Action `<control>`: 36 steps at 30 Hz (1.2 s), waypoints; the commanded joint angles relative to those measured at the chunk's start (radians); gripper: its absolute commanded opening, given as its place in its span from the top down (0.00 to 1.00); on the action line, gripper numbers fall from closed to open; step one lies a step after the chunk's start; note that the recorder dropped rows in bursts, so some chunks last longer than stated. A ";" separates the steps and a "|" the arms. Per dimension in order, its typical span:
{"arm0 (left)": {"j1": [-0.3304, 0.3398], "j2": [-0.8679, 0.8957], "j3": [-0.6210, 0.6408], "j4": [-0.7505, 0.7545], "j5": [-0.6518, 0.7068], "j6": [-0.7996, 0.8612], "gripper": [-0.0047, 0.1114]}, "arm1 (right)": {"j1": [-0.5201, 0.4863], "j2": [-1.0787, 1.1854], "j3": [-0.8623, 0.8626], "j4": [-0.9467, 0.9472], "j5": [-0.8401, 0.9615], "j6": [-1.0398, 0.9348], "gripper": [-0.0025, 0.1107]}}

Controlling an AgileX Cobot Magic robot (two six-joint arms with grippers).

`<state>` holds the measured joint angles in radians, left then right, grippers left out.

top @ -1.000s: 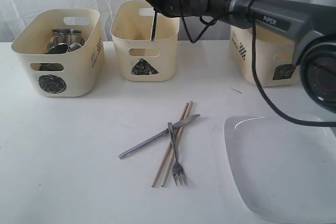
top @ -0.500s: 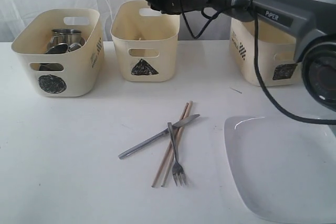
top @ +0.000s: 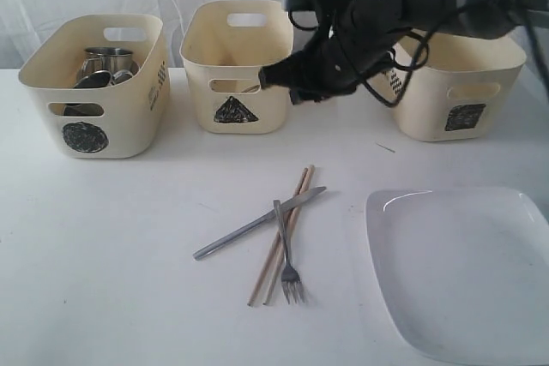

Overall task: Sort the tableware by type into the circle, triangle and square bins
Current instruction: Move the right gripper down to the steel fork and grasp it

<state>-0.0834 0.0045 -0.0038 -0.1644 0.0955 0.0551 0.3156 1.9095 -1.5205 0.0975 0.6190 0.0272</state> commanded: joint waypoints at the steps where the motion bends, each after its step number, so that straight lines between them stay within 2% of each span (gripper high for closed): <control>1: 0.000 -0.005 0.004 -0.005 0.002 -0.004 0.96 | 0.056 -0.149 0.185 -0.023 0.092 -0.090 0.69; 4: 0.000 -0.005 0.004 -0.005 0.002 -0.004 0.96 | 0.103 -0.186 0.260 -0.023 0.160 -0.121 0.69; 8: 0.000 -0.005 0.004 -0.005 0.002 -0.004 0.96 | 0.159 -0.191 0.341 -0.023 0.163 -0.105 0.69; 15: 0.000 -0.005 0.004 -0.005 0.002 -0.004 0.96 | 0.218 -0.191 0.445 -0.021 0.038 -0.065 0.69; 22: 0.000 -0.005 0.004 -0.005 0.002 -0.004 0.96 | 0.221 -0.150 0.458 -0.021 -0.228 0.007 0.69; 36: 0.000 -0.005 0.004 -0.005 0.002 -0.004 0.96 | 0.221 0.016 0.449 -0.025 -0.273 0.030 0.69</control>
<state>-0.0834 0.0045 -0.0038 -0.1644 0.0955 0.0551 0.5351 1.9227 -1.0675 0.0806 0.3586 0.0509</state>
